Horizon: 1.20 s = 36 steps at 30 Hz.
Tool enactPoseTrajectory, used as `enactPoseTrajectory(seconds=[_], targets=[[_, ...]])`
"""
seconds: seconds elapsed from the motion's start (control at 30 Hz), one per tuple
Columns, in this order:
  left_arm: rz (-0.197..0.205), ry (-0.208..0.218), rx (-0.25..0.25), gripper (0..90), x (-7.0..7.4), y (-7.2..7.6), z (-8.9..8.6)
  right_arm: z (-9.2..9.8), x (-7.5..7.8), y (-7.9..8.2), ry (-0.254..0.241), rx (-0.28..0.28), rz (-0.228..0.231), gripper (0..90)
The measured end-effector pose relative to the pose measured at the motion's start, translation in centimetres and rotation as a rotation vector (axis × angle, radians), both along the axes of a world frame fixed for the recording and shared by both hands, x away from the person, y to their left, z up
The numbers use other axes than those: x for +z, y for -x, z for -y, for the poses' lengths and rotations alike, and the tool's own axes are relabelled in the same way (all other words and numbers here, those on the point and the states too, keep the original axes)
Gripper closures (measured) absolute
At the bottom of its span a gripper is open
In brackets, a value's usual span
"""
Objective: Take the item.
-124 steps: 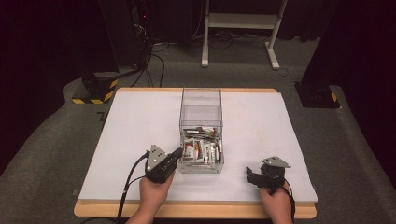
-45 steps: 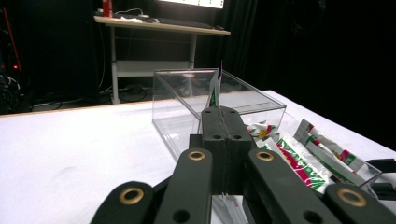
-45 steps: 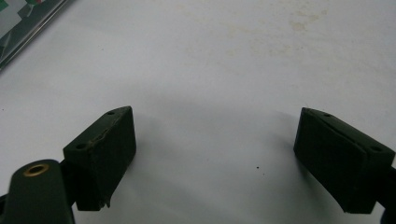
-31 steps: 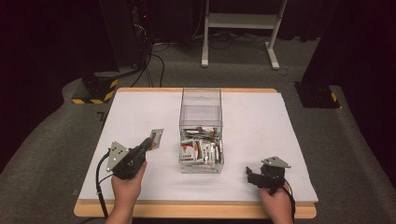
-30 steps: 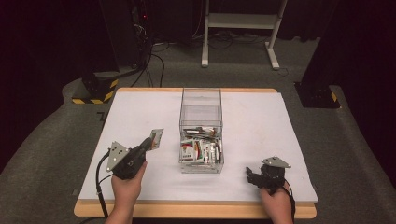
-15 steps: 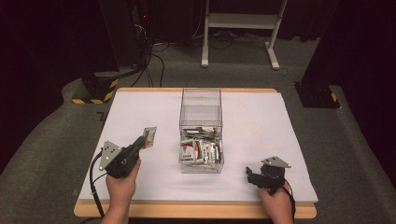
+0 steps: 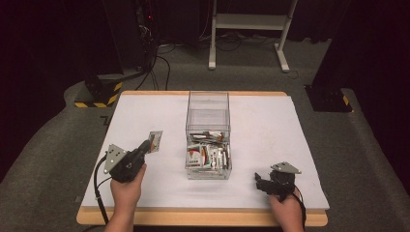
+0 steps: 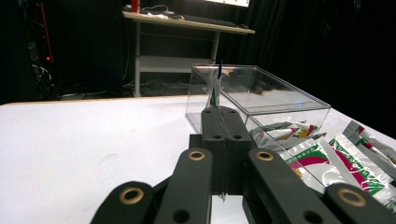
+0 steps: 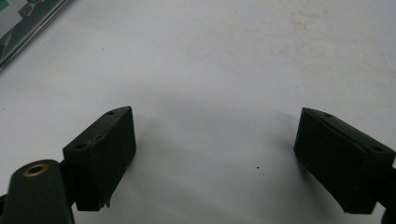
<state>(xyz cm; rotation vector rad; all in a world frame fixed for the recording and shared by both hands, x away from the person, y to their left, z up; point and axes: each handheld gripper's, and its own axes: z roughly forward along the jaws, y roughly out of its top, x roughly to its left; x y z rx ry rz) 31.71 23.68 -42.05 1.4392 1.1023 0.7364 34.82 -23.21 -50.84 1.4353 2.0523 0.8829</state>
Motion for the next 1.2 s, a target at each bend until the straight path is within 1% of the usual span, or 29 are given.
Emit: enactPoseTrajectory(seconds=[0.07, 0.33, 0.53, 0.7, 0.8, 0.97, 1.0, 1.1, 1.17, 1.2], targets=[[-0.009, -0.004, 0.002, 90.0, -0.1, -0.2, 0.0, 0.0, 0.0, 0.0, 0.000, -0.001, 0.001, 12.7], [-0.014, -0.029, 0.011, 90.0, 0.2, -0.8, -0.3, 0.0, 0.0, 0.0, 0.000, -0.001, 0.001, 12.7], [-0.021, -0.030, 0.018, 90.0, 0.6, -1.3, -0.6, 0.0, 0.0, 0.0, 0.001, 0.000, 0.002, 12.7], [-0.041, -0.019, 0.033, 90.0, 0.5, -2.2, -1.2, 0.0, 0.0, 0.0, -0.001, 0.000, -0.001, 12.8], [-0.050, -0.022, 0.042, 90.0, 0.4, -2.6, -1.4, 0.0, 0.0, 0.0, -0.002, 0.000, -0.001, 12.7], [-0.061, -0.035, 0.054, 90.0, 0.4, -3.3, -1.8, 0.0, 0.0, 0.0, -0.002, 0.000, -0.002, 12.7], [-0.064, -0.044, 0.055, 90.0, 0.4, -3.5, -1.8, 0.0, 0.0, 0.0, -0.002, 0.000, -0.002, 12.7], [-0.059, -0.045, 0.052, 90.0, 0.3, -4.0, -2.1, 0.0, 0.0, 0.0, -0.001, 0.000, -0.001, 12.7], [-0.062, -0.065, 0.054, 90.0, 0.2, -4.5, -2.2, 0.0, 0.0, 0.0, -0.002, 0.000, -0.001, 12.7], [-0.065, -0.068, 0.055, 90.0, 0.2, -4.7, -2.3, 0.0, 0.0, 0.0, -0.002, 0.000, -0.001, 12.7]])
